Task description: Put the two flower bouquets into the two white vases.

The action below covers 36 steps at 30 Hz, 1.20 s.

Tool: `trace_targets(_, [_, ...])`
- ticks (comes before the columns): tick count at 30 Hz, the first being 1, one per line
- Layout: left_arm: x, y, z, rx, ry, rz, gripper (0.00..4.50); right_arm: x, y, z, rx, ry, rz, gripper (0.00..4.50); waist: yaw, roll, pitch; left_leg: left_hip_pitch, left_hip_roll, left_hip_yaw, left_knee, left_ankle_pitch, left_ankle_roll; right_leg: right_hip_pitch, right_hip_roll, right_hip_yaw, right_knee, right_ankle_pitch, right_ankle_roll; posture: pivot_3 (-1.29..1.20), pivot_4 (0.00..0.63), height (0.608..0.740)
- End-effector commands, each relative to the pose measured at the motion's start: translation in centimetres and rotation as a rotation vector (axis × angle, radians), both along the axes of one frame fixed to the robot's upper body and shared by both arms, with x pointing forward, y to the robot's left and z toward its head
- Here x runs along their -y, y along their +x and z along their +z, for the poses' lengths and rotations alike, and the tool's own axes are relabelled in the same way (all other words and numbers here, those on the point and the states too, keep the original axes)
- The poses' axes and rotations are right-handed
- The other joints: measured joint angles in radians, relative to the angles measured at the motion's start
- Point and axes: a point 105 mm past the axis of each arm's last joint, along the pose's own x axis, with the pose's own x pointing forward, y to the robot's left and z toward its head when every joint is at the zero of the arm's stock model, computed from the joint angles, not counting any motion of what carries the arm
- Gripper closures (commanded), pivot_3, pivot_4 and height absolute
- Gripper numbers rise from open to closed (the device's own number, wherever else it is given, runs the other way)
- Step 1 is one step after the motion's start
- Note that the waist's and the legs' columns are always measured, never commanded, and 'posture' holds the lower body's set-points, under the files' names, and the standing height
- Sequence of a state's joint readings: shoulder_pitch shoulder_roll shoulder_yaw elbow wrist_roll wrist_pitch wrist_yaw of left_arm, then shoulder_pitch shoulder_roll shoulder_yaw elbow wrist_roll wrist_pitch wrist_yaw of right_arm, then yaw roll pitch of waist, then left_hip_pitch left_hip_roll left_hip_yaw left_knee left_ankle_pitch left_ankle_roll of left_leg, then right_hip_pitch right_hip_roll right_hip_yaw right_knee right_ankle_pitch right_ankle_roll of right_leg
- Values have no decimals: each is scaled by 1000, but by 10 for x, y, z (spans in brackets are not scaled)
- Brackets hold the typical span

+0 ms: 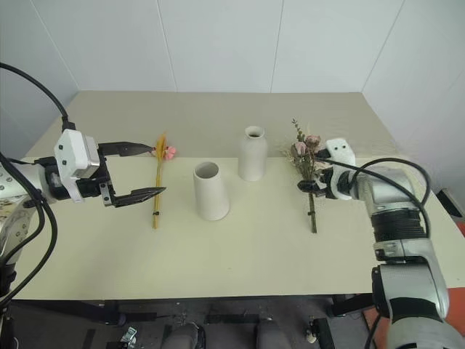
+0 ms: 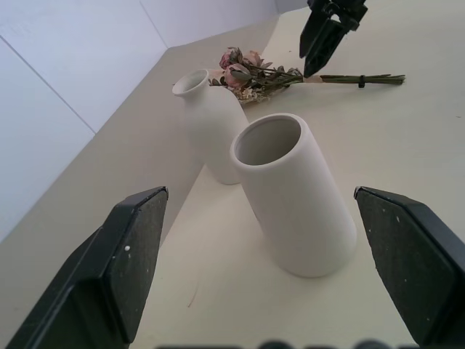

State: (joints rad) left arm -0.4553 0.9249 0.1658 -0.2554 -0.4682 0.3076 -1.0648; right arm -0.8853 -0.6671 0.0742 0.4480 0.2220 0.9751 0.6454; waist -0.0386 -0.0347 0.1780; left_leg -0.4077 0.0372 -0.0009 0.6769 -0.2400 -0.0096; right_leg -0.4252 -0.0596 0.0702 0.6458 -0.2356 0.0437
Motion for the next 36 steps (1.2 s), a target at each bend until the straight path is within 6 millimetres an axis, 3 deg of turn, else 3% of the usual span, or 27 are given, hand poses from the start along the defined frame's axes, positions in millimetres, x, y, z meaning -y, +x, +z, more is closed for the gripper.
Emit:
trace_targets(1, [0, -6, 8, 41, 8, 2, 19, 3, 9, 9, 52, -33, -13, 246, -1, 0, 0, 0, 0, 0, 0, 0, 0, 0, 0, 0, 0, 0, 0, 0, 150, 740])
trace_targets(2, [-1, -6, 8, 41, 8, 4, 19, 4, 10, 8, 53, -32, -15, 246, -2, 0, 0, 1, 0, 0, 0, 0, 0, 0, 0, 0, 0, 0, 0, 0, 150, 740])
trace_targets(5, [-2, -8, 7, 38, 10, 14, 0, 1, 15, 9, 61, -18, -22, 845, -6, 0, 0, 1, 0, 0, 0, 0, 0, 0, 0, 0, 0, 0, 0, 0, 150, 740])
trace_targets(14, [-2, -9, 2, 29, 8, 23, 0, -8, 28, 7, 63, -23, -18, 3899, -9, 0, 0, 1, 0, 0, -1, 0, 0, 0, 0, 0, 0, 0, 0, 0, 150, 740])
trace_targets(16, [-1, -9, 2, 28, 5, 23, 0, -8, 30, 7, 62, -24, -22, 4350, -9, 0, 0, 1, 0, 0, -1, 0, 0, 0, 0, 0, 0, 0, 0, 0, 150, 740])
trace_targets(22, [-1, -8, 0, 32, 3, 36, 0, -7, 38, 14, 108, -42, -52, 4355, -8, 0, 0, 1, 0, 0, -1, 0, 0, 0, 0, 0, 0, 0, 0, 0, 150, 740])
trace_targets(24, [-2, -8, 0, 36, 6, 39, 0, -5, 48, 37, 267, -73, -95, 4355, -8, 0, 0, 1, 0, 0, -1, 0, 0, 0, 0, 0, 1, 0, 0, 0, 150, 740])
trace_targets(28, [-2, -7, 2, 41, 8, 39, 0, -8, 57, 103, 686, -46, -178, 4355, -11, 0, 0, 1, 0, 0, -1, 0, 0, -1, 0, 0, 1, 0, 0, 0, 150, 740])
trace_targets(31, [-1, -5, 5, 55, 3, 40, 0, -22, 57, 142, 926, -2, -230, 4355, -18, 1, 0, 1, 0, 0, -2, 0, 0, -1, 0, 0, 1, 0, 0, 0, 150, 740])
trace_targets(36, [0, -2, 8, 69, -3, 42, 0, -61, 53, 182, 1074, 384, -188, 4355, -34, 1, 0, 1, 1, 0, -2, 0, 0, -1, 0, 1, 2, 0, 0, 0, 150, 740])
